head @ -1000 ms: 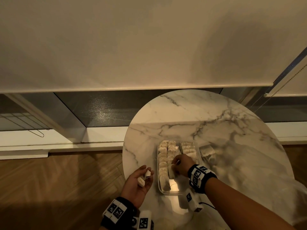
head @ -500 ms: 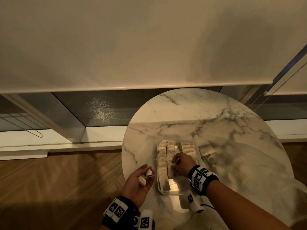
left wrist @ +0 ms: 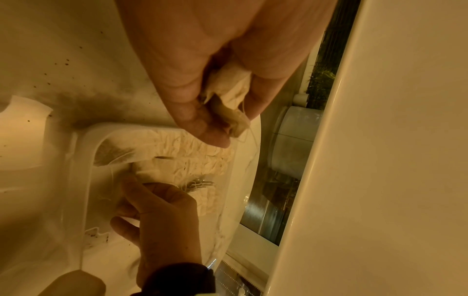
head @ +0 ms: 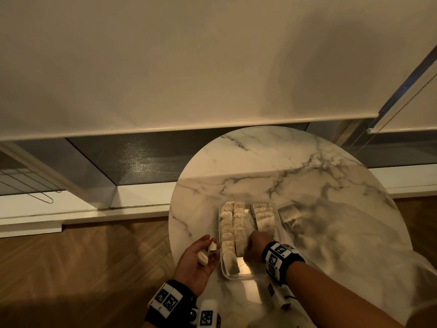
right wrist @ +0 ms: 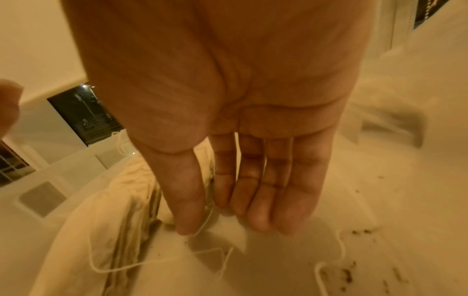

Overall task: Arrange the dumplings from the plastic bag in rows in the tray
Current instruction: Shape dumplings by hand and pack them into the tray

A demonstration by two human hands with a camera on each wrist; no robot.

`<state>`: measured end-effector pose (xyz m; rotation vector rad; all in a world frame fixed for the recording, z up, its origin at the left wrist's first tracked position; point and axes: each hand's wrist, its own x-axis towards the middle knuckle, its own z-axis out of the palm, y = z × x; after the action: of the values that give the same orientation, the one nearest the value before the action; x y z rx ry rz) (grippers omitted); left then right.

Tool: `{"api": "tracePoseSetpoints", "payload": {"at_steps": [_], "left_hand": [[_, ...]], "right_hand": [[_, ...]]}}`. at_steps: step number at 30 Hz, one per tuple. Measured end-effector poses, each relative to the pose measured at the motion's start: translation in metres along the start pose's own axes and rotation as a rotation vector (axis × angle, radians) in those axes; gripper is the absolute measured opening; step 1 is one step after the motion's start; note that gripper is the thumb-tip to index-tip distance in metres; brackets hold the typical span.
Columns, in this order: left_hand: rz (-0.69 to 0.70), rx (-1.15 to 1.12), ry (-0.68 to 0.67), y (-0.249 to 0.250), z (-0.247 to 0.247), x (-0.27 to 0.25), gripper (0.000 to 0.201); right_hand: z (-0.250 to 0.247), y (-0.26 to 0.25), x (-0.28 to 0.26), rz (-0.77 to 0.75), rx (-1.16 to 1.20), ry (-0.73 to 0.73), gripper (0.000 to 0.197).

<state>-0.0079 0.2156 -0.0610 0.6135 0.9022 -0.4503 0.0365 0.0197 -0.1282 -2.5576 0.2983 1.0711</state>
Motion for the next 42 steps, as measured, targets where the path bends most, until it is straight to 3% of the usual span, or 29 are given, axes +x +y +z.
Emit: {"api": "tracePoseSetpoints", "payload": {"at_steps": [8, 13, 17, 19, 21, 23, 29, 35, 42], "left_hand": [[-0.007, -0.029, 0.011, 0.002, -0.004, 0.003, 0.018], [-0.01, -0.022, -0.05, 0.003, 0.0, -0.001, 0.017], [0.016, -0.024, -0.081, 0.001, 0.003, 0.0, 0.029], [0.012, -0.037, -0.106, -0.001, 0.004, 0.003, 0.035], [0.001, -0.044, -0.147, -0.003, 0.007, 0.002, 0.04], [-0.005, -0.04, -0.211, -0.005, 0.013, -0.002, 0.039], [0.002, -0.008, -0.224, -0.007, 0.017, 0.0, 0.056], [0.027, 0.032, -0.253, -0.008, 0.014, 0.005, 0.06], [-0.004, 0.044, -0.212, -0.007, 0.011, 0.001, 0.052]], "right_hand": [[-0.001, -0.003, 0.001, -0.038, -0.021, -0.011, 0.051], [-0.008, -0.002, -0.001, -0.025, -0.028, -0.01, 0.054], [-0.027, -0.011, -0.024, -0.118, 0.07, 0.089, 0.026], [-0.035, -0.02, -0.043, -0.242, 0.242, 0.148, 0.026], [-0.041, -0.031, -0.064, -0.315, 0.487, 0.087, 0.031], [-0.045, -0.039, -0.078, -0.283, 0.649, -0.015, 0.037], [-0.049, -0.037, -0.085, -0.091, 0.803, -0.162, 0.052], [-0.052, -0.035, -0.089, -0.105, 0.92, -0.195, 0.024], [-0.054, -0.027, -0.088, -0.232, 0.902, -0.12, 0.015]]}}
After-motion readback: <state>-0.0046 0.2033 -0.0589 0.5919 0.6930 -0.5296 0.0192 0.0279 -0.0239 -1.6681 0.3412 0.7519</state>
